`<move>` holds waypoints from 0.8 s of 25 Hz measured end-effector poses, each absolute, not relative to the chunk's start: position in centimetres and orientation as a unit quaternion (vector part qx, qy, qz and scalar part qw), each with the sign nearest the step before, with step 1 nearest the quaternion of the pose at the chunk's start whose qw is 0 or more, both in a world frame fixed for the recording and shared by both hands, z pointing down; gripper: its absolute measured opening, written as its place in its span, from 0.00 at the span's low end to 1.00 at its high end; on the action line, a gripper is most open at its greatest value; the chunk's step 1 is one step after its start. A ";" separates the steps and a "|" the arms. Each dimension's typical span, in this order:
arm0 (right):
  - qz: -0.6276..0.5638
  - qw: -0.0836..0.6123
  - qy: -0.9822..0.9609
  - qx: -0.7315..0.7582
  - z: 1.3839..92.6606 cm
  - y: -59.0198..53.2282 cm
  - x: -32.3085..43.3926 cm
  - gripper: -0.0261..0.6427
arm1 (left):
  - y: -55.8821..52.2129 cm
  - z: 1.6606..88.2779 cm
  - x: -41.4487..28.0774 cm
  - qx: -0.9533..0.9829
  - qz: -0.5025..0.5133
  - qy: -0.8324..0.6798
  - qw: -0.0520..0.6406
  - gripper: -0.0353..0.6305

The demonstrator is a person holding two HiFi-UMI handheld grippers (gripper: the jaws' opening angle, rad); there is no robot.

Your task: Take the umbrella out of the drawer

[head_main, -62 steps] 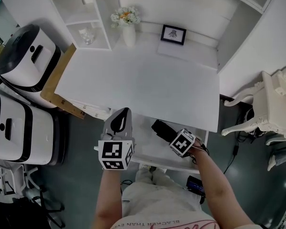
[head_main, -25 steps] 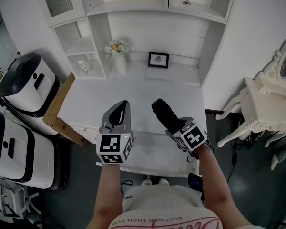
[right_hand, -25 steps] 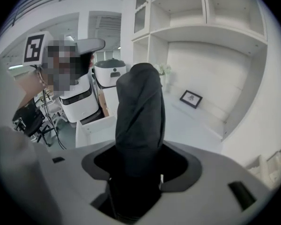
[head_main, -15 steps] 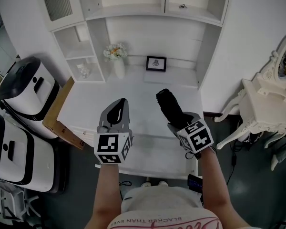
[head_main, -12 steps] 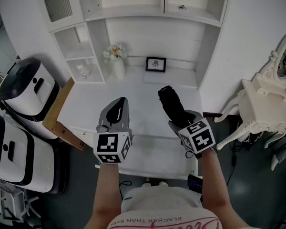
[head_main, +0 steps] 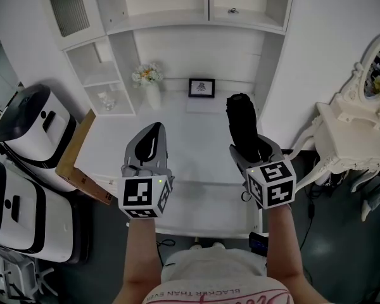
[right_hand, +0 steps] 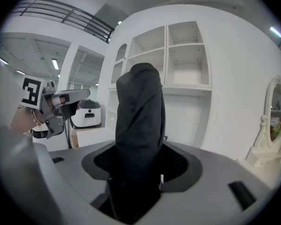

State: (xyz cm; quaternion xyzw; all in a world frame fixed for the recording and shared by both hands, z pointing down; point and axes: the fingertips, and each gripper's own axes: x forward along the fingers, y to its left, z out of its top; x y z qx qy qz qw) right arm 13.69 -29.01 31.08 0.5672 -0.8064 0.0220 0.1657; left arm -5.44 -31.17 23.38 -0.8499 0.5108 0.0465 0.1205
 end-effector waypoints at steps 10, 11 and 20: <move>-0.025 0.076 -0.774 0.628 26.0 -28.1 16.4 0.44 | -30.8 20.5 -5.4 -0.847 0.070 0.506 0.147 0.06; -0.031 0.071 -0.772 0.631 25.7 -28.0 16.6 0.44 | -30.8 20.3 -5.4 -0.847 0.072 0.505 0.149 0.06; -0.079 0.042 -0.760 0.643 23.4 -27.4 16.9 0.44 | -30.8 19.8 -5.4 -0.846 0.075 0.502 0.163 0.06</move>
